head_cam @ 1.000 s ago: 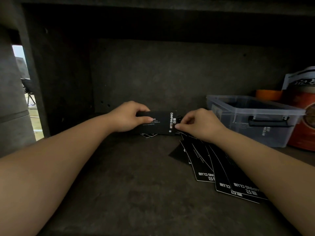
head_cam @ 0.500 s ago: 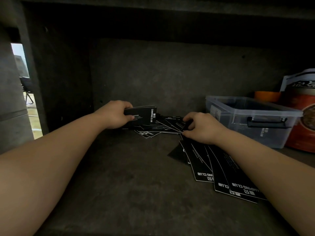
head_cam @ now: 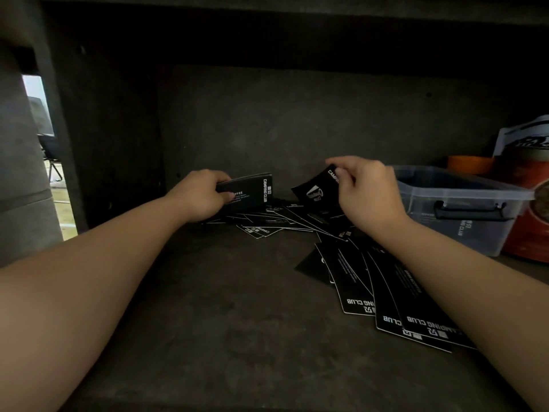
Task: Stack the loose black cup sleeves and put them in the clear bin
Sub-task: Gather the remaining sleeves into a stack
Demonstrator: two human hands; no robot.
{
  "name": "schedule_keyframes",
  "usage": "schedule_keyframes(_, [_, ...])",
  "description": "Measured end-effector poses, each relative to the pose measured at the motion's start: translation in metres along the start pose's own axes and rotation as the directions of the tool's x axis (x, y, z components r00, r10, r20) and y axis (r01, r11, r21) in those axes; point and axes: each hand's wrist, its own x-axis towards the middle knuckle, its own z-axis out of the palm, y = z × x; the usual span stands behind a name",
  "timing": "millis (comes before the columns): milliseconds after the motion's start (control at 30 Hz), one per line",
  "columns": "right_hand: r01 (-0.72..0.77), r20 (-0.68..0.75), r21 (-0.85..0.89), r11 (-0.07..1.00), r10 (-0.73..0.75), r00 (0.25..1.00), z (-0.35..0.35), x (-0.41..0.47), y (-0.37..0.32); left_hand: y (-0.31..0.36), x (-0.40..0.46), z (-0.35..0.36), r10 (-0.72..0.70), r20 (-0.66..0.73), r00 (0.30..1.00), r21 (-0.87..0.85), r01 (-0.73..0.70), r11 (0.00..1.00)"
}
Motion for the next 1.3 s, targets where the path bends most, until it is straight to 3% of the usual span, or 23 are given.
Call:
schedule_keyframes(133, [-0.096, 0.034, 0.117, 0.988, 0.093, 0.995, 0.003, -0.003, 0.002, 0.001, 0.001, -0.004, 0.003, -0.15, 0.989, -0.035, -0.009, 0.999])
schedule_keyframes(233, [-0.102, 0.06, 0.09, 0.991, 0.096, 0.994, 0.001, -0.001, 0.005, 0.001, 0.001, -0.006, 0.012, -0.232, 0.973, -0.039, -0.022, 0.999])
schedule_keyframes(367, [-0.078, 0.165, -0.004, 0.997, 0.078, 0.983, 0.006, -0.003, 0.011, 0.001, 0.002, -0.006, 0.01, -0.263, 0.965, -0.03, -0.019, 0.999])
schedule_keyframes(467, [-0.174, 0.165, 0.037, 0.984, 0.166, 0.972, 0.006, -0.003, 0.01, 0.001, 0.001, -0.006, 0.004, -0.256, 0.967, -0.04, -0.014, 0.999])
schedule_keyframes(667, [-0.517, 0.314, 0.232, 0.824, 0.44, 0.841, 0.009, -0.001, 0.016, 0.004, -0.001, -0.006, 0.006, -0.238, 0.971, -0.049, -0.018, 0.999])
schedule_keyframes(833, [-0.607, 0.385, 0.364, 0.707, 0.479, 0.789, 0.011, 0.001, 0.013, 0.004, 0.0, -0.006, 0.011, -0.245, 0.97, -0.049, -0.024, 0.999])
schedule_keyframes(1000, [-0.547, 0.386, 0.389, 0.741, 0.408, 0.828, 0.01, -0.001, 0.011, 0.007, -0.001, -0.006, 0.063, -0.179, 0.982, -0.142, -0.089, 0.986])
schedule_keyframes(1100, [-0.497, 0.412, 0.365, 0.787, 0.342, 0.845, 0.011, -0.003, 0.009, 0.013, -0.004, -0.004, 0.164, -0.033, 0.986, -0.2, -0.167, 0.965])
schedule_keyframes(1300, [-0.399, 0.443, 0.272, 0.876, 0.254, 0.86, 0.01, -0.007, 0.005, 0.037, -0.011, 0.005, 0.319, 0.204, 0.926, -0.324, -0.243, 0.914])
